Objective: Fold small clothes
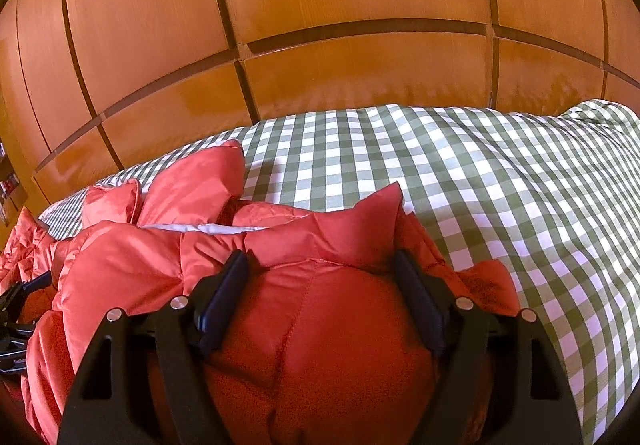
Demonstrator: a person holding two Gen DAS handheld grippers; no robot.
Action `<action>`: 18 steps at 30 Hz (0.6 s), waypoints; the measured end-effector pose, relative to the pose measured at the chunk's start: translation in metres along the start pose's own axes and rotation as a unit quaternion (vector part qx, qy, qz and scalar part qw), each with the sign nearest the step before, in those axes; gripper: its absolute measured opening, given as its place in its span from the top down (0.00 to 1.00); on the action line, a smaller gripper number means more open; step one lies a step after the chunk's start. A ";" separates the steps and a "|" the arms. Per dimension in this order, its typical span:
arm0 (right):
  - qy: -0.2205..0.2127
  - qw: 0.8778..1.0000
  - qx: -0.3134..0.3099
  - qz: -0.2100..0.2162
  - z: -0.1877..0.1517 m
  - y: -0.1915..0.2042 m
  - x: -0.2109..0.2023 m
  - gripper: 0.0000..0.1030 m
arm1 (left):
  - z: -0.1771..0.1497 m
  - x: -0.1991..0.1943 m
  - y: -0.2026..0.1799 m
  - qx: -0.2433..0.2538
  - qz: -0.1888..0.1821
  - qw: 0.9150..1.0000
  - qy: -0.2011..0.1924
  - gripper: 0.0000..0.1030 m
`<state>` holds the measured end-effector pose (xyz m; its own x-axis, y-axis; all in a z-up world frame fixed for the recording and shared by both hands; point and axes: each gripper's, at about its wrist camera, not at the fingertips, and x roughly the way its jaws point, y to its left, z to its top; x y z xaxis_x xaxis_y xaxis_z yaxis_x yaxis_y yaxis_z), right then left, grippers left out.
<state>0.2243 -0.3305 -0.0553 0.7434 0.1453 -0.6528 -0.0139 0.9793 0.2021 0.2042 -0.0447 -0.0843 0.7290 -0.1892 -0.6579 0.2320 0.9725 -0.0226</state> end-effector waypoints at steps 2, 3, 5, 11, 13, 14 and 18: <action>0.001 1.000 -0.003 -0.002 0.000 0.001 -0.001 0.25 | -0.002 -0.005 0.000 -0.001 0.000 1.000 0.001 0.03; 0.003 1.000 -0.005 -0.003 0.001 0.002 -0.001 0.24 | 0.000 -0.007 -0.002 -0.001 0.004 1.000 0.005 0.03; 0.018 1.000 -0.013 -0.010 0.005 0.005 -0.006 0.14 | 0.004 -0.013 -0.003 0.003 0.014 1.000 0.015 0.03; -0.005 0.999 -0.012 -0.046 -0.006 0.010 -0.053 0.02 | 0.004 -0.053 0.008 0.006 0.050 0.999 -0.007 0.03; -0.005 0.999 -0.013 -0.048 -0.011 0.012 -0.055 0.02 | 0.005 -0.057 0.014 0.006 0.066 0.998 -0.018 0.03; -0.005 0.998 -0.019 -0.055 -0.011 0.015 -0.052 0.02 | 0.007 -0.052 0.016 0.012 0.076 0.997 -0.013 0.03; 0.033 0.992 -0.056 -0.111 -0.001 0.031 -0.018 0.02 | 0.018 -0.017 0.024 0.029 0.097 0.994 0.033 0.03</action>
<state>0.2101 -0.3029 -0.0384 0.6914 -0.0708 -0.7190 0.0692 0.9971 -0.0317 0.2094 -0.0204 -0.0604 0.7203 0.0132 -0.6936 0.1285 0.9800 0.1521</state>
